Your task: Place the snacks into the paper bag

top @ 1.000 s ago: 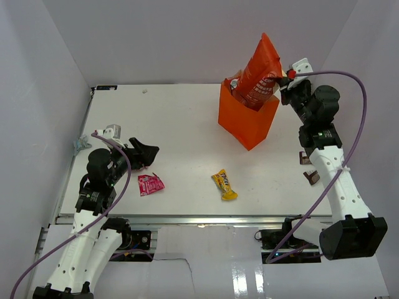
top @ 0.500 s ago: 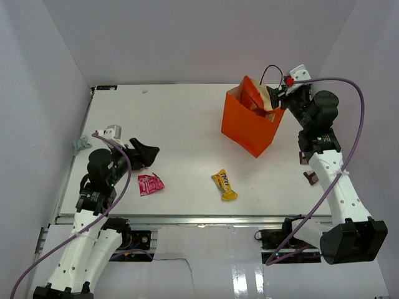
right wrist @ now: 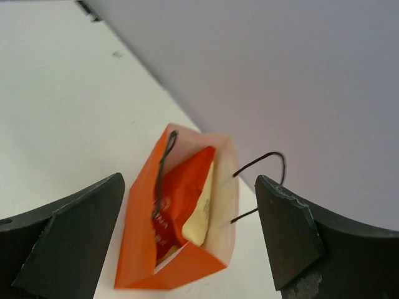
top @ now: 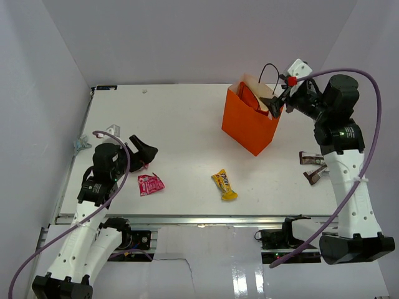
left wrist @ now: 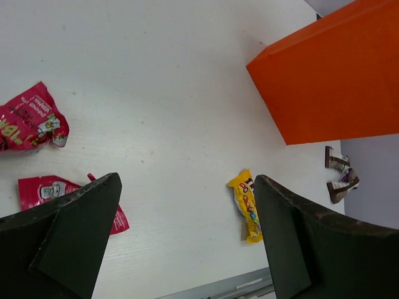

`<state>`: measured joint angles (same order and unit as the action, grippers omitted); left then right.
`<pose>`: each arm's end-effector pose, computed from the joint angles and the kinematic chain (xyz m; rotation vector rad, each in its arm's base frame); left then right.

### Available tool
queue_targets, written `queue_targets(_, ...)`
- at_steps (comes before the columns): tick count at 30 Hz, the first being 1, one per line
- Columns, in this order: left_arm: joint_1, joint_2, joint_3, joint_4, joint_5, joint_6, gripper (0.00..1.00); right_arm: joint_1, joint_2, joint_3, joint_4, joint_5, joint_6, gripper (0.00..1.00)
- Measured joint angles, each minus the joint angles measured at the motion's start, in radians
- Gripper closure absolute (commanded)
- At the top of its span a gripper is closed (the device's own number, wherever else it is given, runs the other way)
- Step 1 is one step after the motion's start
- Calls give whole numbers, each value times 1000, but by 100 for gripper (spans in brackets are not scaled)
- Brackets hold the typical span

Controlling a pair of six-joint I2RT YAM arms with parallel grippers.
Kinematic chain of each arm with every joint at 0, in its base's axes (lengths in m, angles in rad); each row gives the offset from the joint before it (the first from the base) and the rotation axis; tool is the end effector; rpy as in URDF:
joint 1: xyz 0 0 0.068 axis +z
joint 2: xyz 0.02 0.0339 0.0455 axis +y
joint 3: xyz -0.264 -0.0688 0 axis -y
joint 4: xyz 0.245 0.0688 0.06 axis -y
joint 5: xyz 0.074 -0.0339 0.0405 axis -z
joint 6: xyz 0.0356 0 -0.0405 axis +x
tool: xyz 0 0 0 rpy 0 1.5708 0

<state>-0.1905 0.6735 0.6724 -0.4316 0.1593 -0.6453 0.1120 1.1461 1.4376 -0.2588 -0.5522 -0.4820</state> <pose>0.1539 -0.0354 0.2921 -0.3626 2.0342 -0.6862 0.2293 0.0446 0.4853 -0.8487 1.2903 0.1311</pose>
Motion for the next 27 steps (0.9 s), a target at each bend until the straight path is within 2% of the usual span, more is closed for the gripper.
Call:
queue_targets(5, -2, 2, 29, -113, -62, -115, 2, 1, -67, 10, -354, -157, -117, 11)
queue_targets(7, -2, -6, 29, -162, -89, -158, 2, 16, -105, -76, -451, -171, -148, 14)
queue_targets(11, -2, -14, 29, -251, -154, -226, 2, 105, -158, -376, -549, -131, -141, 13)
queue_targets(12, -2, -14, 29, -270, -167, -237, 2, 129, -153, -444, -547, -109, -129, 6)
queue_targets(13, -2, -13, 29, -288, -180, -249, 2, 154, -140, -518, -548, -79, -102, 10)
queue_targets(17, -2, 1, 28, -349, -216, -286, 2, 261, -76, -647, -465, 81, 44, 10)
queue_targets(23, -2, -4, -50, -406, -254, -343, 2, 414, 51, -661, -194, 257, 290, 10)
queue_targets(27, -2, -24, -89, -441, -254, -363, 2, 524, 202, -640, -115, 338, 421, 8)
